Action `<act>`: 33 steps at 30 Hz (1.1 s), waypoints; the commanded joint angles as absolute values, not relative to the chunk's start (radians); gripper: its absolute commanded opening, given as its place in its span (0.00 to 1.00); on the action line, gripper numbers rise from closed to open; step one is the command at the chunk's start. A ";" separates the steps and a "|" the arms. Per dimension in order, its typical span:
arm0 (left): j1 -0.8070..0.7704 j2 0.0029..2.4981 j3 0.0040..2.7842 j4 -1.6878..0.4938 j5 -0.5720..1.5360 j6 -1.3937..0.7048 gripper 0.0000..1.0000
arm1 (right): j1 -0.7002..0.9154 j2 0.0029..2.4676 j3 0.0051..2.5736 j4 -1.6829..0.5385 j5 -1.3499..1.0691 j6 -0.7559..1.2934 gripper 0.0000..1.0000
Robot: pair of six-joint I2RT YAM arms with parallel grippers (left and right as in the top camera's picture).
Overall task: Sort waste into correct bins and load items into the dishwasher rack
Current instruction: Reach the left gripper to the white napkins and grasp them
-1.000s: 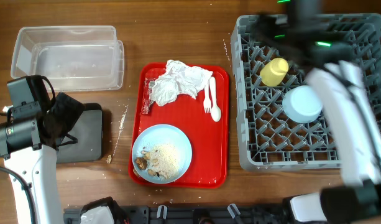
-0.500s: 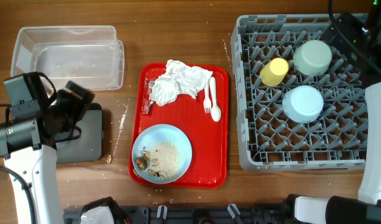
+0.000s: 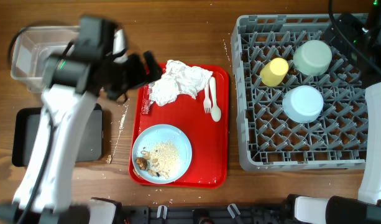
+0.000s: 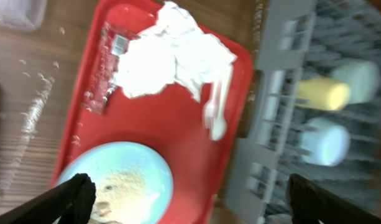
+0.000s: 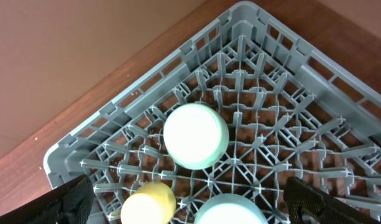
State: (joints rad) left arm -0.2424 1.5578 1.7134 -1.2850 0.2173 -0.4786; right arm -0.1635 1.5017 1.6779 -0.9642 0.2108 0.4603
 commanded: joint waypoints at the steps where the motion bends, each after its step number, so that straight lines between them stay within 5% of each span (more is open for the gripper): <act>1: -0.318 1.801 1.859 -1.290 -0.020 -0.434 1.00 | -0.162 1.509 1.680 -0.962 0.224 0.471 0.99; 8: -0.337 2.071 1.859 -1.149 -0.017 -0.495 0.59 | -0.162 1.509 1.680 -0.962 0.224 0.471 1.00; 18: -0.377 2.217 1.859 -1.050 -0.020 -0.723 0.66 | -0.162 1.509 1.680 -0.962 0.224 0.471 1.00; 33: -0.402 2.267 1.814 -1.065 -0.065 -0.876 0.52 | -0.162 1.509 1.680 -0.962 0.224 0.472 1.00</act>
